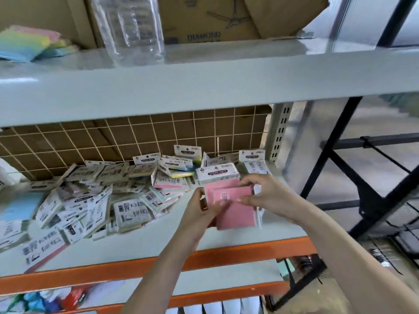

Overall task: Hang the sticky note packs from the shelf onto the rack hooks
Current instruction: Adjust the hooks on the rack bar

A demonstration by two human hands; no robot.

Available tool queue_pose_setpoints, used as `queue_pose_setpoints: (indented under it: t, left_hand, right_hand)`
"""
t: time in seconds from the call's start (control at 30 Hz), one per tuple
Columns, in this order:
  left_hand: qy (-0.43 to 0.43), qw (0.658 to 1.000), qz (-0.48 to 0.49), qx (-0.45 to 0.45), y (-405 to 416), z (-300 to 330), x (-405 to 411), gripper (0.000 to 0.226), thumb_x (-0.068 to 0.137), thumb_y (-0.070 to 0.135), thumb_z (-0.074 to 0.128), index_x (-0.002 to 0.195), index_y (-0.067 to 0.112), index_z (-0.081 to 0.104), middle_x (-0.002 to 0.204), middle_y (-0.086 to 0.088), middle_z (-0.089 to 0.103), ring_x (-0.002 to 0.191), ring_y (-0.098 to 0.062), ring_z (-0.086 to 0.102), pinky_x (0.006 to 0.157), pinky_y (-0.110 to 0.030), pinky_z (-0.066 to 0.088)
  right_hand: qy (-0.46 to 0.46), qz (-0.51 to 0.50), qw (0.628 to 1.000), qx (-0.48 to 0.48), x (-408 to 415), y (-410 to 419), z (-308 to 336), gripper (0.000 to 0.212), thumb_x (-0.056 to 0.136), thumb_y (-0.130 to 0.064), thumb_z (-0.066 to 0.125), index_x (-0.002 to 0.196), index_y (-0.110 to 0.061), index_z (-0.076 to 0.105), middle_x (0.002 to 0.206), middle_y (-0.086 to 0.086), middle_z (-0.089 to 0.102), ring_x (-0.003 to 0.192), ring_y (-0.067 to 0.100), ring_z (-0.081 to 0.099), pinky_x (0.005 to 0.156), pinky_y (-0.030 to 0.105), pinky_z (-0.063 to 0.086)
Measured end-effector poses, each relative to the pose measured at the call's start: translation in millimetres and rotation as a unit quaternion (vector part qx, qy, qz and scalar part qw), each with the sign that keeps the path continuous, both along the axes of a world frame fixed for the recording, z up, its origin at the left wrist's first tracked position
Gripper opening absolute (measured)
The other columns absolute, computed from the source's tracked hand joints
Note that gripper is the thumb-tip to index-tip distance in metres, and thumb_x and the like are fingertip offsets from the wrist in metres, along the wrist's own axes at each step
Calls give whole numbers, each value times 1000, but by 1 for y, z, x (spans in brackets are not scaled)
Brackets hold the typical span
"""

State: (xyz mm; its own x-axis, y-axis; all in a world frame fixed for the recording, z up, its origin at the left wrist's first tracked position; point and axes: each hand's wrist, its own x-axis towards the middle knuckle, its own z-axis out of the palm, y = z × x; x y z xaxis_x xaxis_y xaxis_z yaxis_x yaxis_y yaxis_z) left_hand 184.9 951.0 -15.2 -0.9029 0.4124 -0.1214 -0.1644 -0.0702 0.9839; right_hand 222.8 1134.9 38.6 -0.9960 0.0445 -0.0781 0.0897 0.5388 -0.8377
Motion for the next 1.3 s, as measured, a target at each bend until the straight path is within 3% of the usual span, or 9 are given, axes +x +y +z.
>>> queue_pose_setpoints:
  t: [0.13,0.33,0.5,0.7,0.77,0.87,0.97,1.17,1.3]
  left_hand:
    - [-8,999,37,18,29,4,11,31,79,25,72,106,21,56,98,-3,72,84,-18,71,56,-28,53]
    - [-8,994,75,77,63,9,41,40,72,34,72,110,29,60,102,4,71,89,-14,69,61,-28,53]
    - [30,995,64,68,91,16,75,36,72,36,79,104,37,64,107,3,70,96,-14,69,69,-28,54]
    - [121,984,115,55,123,27,126,33,80,31,68,111,28,55,105,9,68,100,-9,65,71,-20,53]
    - [152,978,134,44,135,33,144,35,81,30,70,111,22,53,100,10,68,97,-9,65,73,-19,52]
    - [171,973,149,39,151,40,171,48,74,45,75,110,21,54,96,10,67,94,-10,65,73,-22,54]
    - [176,974,139,26,169,46,194,76,52,77,71,108,28,53,97,17,66,92,-2,64,65,-18,53]
    - [165,983,78,8,213,56,214,86,45,91,57,109,33,52,99,20,65,93,8,62,67,-17,54]
    - [208,977,36,-18,235,65,219,83,50,94,48,106,32,52,100,21,63,91,12,60,68,-7,47]
  right_hand:
    - [46,-54,994,88,8,25,2,36,80,-25,76,110,-23,56,107,-12,53,94,10,57,77,27,48]
    - [41,-161,984,-62,44,72,-17,34,87,-21,68,117,-13,54,88,-4,62,70,6,60,50,10,43]
    - [9,-166,960,-224,78,101,-25,29,88,-19,68,114,-15,57,102,6,68,78,14,69,62,24,53]
    - [77,-167,949,-256,124,121,-21,16,89,-16,66,103,-11,61,88,3,73,85,22,70,78,43,58]
    - [99,-155,951,-250,141,126,-19,10,92,-14,62,92,-5,59,83,15,69,79,29,66,78,53,54]
    - [151,-148,955,-206,166,140,-12,15,94,-10,56,92,4,56,88,27,64,75,32,64,68,35,58]
    - [201,-152,955,-159,190,159,2,8,95,-8,54,89,-6,60,82,11,67,70,17,62,59,20,49]
    - [260,-175,929,-198,214,201,28,12,95,-6,54,86,-7,62,67,-2,65,60,6,58,53,15,47]
    - [286,-203,911,-217,227,228,39,10,90,-25,59,85,-19,65,77,-4,64,66,9,60,57,21,49]
